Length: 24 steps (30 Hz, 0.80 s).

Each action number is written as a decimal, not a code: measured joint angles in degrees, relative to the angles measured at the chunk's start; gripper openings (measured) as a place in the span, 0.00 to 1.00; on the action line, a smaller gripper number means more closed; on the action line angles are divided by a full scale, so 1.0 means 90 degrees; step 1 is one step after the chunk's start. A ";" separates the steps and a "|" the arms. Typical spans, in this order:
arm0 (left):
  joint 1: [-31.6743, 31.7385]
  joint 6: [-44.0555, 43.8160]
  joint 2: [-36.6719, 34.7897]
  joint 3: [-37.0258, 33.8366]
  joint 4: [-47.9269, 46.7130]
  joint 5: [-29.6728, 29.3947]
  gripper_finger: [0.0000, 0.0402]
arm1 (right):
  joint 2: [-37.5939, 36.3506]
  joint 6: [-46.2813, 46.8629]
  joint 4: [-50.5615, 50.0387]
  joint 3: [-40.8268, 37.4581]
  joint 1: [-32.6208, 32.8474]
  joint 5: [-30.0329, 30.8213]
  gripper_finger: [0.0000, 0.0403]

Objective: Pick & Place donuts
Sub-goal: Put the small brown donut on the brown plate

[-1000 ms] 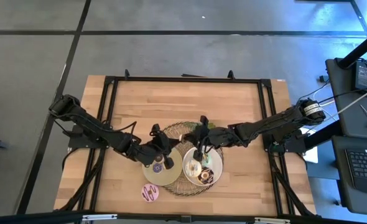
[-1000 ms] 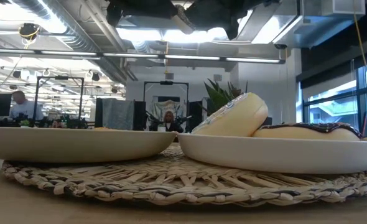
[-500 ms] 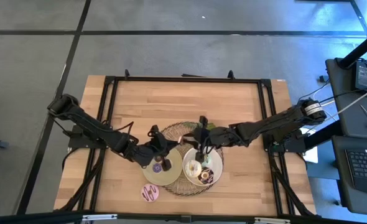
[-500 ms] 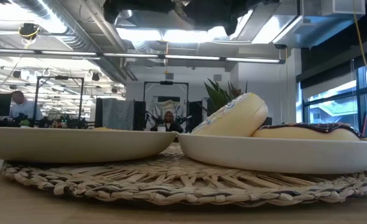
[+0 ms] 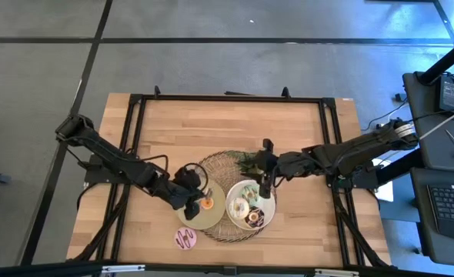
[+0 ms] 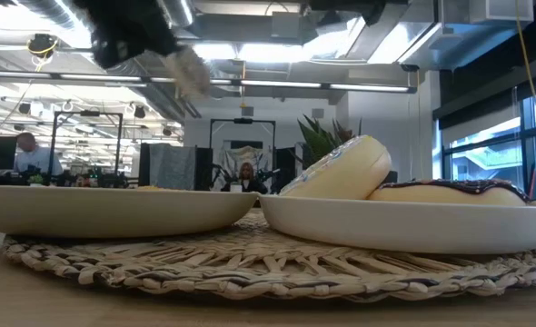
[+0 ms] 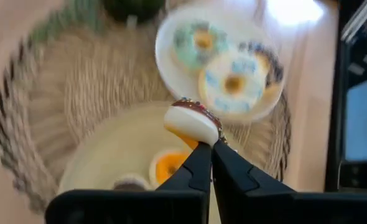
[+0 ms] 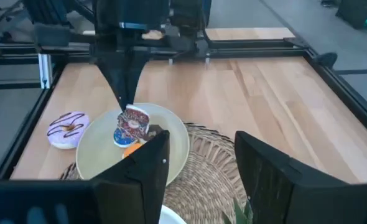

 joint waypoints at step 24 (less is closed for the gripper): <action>-0.0643 -0.1362 0.0603 -0.0557 0.0561 -0.0368 0.01 | 0.0002 0.0981 -0.1119 -0.0005 0.0000 0.0841 0.44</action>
